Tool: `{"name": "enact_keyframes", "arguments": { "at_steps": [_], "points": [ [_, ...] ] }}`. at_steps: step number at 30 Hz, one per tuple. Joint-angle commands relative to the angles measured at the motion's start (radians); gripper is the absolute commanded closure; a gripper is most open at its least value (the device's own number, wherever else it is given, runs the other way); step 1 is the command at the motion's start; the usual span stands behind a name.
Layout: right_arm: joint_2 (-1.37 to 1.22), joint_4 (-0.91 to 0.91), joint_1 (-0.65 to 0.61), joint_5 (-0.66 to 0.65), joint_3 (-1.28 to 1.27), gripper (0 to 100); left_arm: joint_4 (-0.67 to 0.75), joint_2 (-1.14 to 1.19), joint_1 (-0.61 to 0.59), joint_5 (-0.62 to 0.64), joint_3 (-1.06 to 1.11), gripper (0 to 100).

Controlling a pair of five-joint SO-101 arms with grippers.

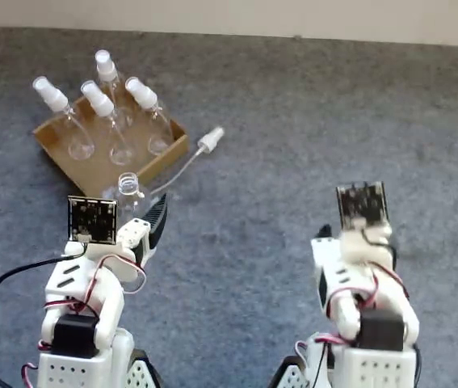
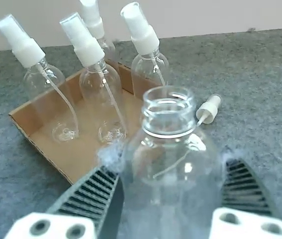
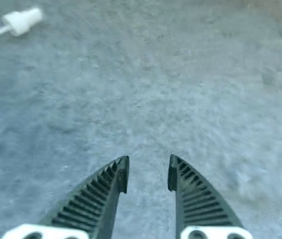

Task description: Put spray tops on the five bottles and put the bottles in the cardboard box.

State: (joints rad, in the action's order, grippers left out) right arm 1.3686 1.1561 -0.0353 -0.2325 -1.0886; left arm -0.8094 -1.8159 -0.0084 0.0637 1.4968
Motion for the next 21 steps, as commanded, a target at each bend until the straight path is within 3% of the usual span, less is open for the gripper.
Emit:
{"name": "enact_keyframes", "arguments": {
  "at_steps": [1, 7, 11, 21],
  "points": [
    [-0.219, 0.008, -0.128, 0.107, 0.17, 87.4, 0.025, -0.004, -0.01, 0.014, 0.022, 82],
    [-0.539, 0.008, -0.272, 0.273, 0.383, 87.2, 0.025, -0.004, -0.048, 0.015, 0.024, 82],
    [-0.745, -0.002, -0.335, 0.404, 0.545, 87.1, 0.026, -0.004, -0.127, 0.017, 0.022, 82],
    [-1.159, -0.127, -0.463, 0.732, 0.886, 87.0, 0.026, -0.004, -0.191, 0.015, 0.031, 82]
  ]
}}
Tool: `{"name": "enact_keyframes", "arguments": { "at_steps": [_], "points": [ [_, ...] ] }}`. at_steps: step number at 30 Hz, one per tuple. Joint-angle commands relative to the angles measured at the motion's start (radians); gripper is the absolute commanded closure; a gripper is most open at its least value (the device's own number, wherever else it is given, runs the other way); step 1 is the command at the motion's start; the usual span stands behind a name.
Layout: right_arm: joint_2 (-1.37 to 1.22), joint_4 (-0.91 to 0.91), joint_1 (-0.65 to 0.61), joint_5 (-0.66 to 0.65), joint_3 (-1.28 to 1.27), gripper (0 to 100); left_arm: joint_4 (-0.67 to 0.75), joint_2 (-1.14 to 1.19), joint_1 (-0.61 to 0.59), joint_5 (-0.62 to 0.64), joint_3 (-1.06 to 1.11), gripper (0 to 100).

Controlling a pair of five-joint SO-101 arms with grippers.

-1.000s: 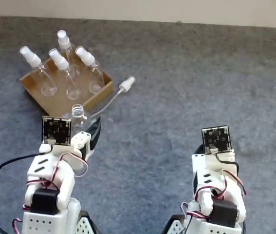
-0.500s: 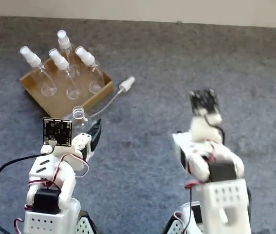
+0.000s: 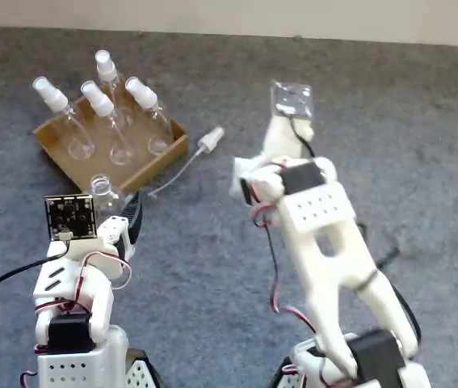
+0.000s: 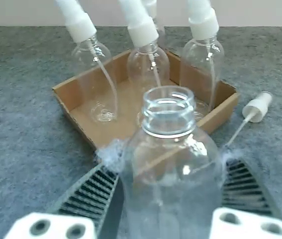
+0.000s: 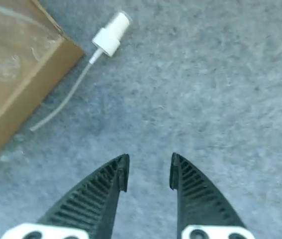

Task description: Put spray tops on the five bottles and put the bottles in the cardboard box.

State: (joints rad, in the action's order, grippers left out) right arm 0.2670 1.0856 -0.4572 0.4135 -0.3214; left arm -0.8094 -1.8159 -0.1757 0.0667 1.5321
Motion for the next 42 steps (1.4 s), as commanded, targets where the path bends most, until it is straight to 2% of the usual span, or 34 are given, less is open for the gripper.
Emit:
{"name": "enact_keyframes", "arguments": {
  "at_steps": [1, 5, 11, 13, 21, 42],
  "points": [
    [-0.09, -0.074, -0.047, 0.104, 0.14, 87.0, 0.026, -0.004, -0.025, 0.012, -0.004, 82],
    [-0.205, -0.159, -0.062, 0.11, 0.209, 86.1, 0.026, -0.004, -0.048, 0.012, -0.002, 82],
    [-0.352, -0.278, -0.079, 0.109, 0.252, 69.9, 0.026, -0.004, -0.065, 0.011, 0.008, 82],
    [-0.398, -0.351, -0.081, 0.109, 0.252, 67.8, 0.026, -0.004, -0.065, 0.011, 0.008, 82],
    [-0.532, -0.639, -0.077, 0.11, 0.252, 67.7, 0.026, -0.004, -0.062, 0.011, 0.01, 82],
    [-0.702, -1.018, -0.077, 0.117, 0.254, 67.7, 0.026, -0.004, -0.059, 0.008, 0.019, 82]
  ]
}}
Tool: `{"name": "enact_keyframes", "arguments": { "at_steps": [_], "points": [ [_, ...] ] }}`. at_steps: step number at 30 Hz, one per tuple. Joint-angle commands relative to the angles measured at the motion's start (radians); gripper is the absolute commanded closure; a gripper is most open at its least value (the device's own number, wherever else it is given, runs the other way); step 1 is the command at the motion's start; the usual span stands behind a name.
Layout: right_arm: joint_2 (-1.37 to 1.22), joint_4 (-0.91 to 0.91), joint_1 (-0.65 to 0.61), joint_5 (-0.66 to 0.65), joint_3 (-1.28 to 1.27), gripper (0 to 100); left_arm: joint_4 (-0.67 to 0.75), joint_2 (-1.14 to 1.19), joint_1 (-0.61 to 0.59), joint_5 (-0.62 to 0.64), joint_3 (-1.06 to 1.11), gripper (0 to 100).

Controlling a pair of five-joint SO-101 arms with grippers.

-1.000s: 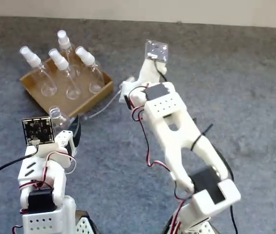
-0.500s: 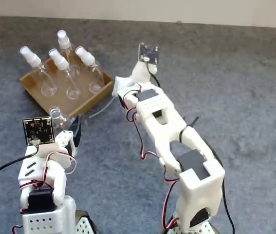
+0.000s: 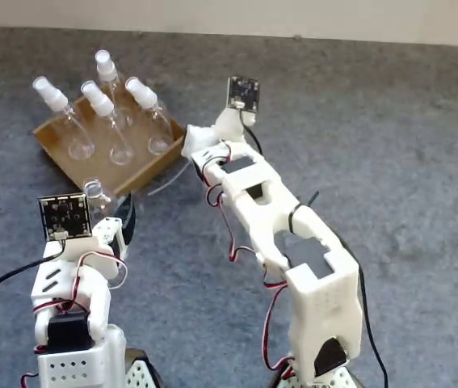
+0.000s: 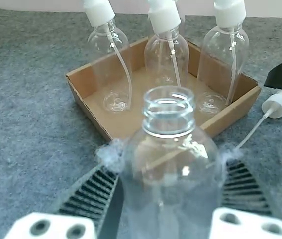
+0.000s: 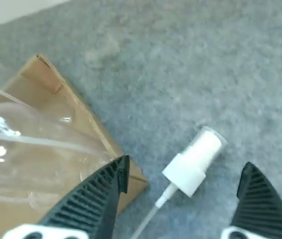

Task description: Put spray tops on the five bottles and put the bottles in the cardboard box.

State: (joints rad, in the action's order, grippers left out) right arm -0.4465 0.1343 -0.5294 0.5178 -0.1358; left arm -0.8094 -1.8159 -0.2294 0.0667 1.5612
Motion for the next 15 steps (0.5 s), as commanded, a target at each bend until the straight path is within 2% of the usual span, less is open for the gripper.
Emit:
{"name": "enact_keyframes", "arguments": {
  "at_steps": [1, 15],
  "points": [
    [0.004, -0.077, -0.005, 0.012, 0.068, 67.7, 0.026, -0.004, -0.005, 0.008, -0.01, 82],
    [-0.173, -0.077, -0.004, 0.009, 0.125, 67.8, 0.026, -0.004, -0.004, 0.006, -0.008, 82]
  ]
}}
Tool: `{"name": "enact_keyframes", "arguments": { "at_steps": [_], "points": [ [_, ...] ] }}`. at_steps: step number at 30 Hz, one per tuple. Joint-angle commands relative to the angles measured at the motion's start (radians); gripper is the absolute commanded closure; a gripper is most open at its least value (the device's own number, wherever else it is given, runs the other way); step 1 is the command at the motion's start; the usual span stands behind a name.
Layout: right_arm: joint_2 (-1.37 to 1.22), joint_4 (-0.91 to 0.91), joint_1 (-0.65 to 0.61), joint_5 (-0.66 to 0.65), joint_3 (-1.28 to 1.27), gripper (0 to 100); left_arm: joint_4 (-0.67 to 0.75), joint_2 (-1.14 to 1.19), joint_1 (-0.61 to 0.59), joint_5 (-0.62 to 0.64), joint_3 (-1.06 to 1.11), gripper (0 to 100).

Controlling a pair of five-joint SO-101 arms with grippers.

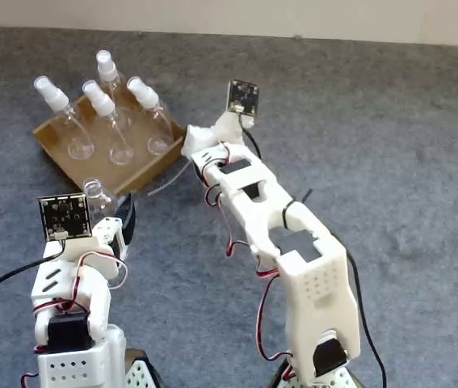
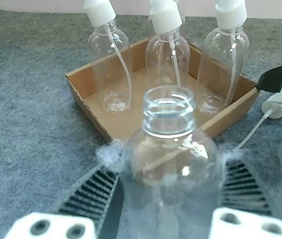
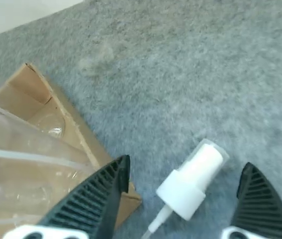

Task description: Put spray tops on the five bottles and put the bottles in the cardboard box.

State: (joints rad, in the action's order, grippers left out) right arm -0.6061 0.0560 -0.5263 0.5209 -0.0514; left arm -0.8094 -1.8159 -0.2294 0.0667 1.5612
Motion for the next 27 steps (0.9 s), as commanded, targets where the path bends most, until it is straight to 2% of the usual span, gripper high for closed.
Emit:
{"name": "enact_keyframes", "arguments": {
  "at_steps": [1, 10, 18, 25, 27],
  "points": [
    [-0.022, 0.001, -0.007, 0.005, 0.041, 68.2, 0.026, -0.004, -0.004, 0.006, -0.008, 82],
    [-0.03, 0.001, 0.018, 0.003, 0.041, 89.8, 0.026, -0.004, -0.004, 0.006, -0.008, 82],
    [-0.028, 0.007, 0.101, 0.002, 0.03, 91.0, 0.026, -0.004, -0.004, 0.006, -0.008, 82],
    [-0.028, 0.174, 0.137, 0.0, 0.038, 91.0, 0.026, -0.004, -0.004, 0.006, -0.008, 82],
    [-0.027, 0.2, 0.142, -0.035, 0.039, 91.0, 0.026, -0.004, -0.004, 0.006, -0.008, 82]
  ]
}}
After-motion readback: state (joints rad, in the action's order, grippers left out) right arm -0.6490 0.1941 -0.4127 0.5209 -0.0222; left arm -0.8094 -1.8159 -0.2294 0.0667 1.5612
